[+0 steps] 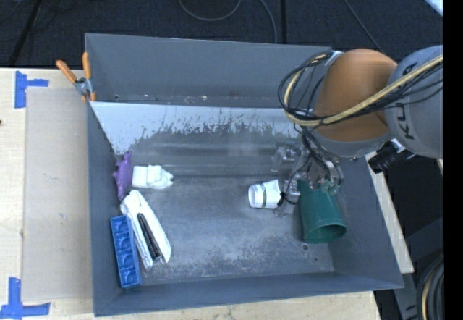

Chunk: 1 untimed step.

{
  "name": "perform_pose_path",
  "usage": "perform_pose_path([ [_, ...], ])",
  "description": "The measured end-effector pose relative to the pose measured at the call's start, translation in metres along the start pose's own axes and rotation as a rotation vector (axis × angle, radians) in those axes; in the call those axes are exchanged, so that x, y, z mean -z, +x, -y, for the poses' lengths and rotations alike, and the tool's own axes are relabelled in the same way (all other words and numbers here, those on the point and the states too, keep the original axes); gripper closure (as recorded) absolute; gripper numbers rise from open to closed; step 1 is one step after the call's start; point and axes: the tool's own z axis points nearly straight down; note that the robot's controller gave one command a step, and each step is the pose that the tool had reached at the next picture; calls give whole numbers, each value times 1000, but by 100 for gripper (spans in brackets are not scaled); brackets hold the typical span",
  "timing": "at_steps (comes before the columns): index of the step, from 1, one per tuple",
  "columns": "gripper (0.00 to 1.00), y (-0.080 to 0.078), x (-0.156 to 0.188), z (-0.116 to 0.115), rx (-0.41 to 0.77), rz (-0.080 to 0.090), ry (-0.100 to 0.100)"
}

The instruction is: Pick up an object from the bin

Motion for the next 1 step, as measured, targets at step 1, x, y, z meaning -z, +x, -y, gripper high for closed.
perform_pose_path([
  [1, 0, -22, -27, 20, 100, -1, 1],
])
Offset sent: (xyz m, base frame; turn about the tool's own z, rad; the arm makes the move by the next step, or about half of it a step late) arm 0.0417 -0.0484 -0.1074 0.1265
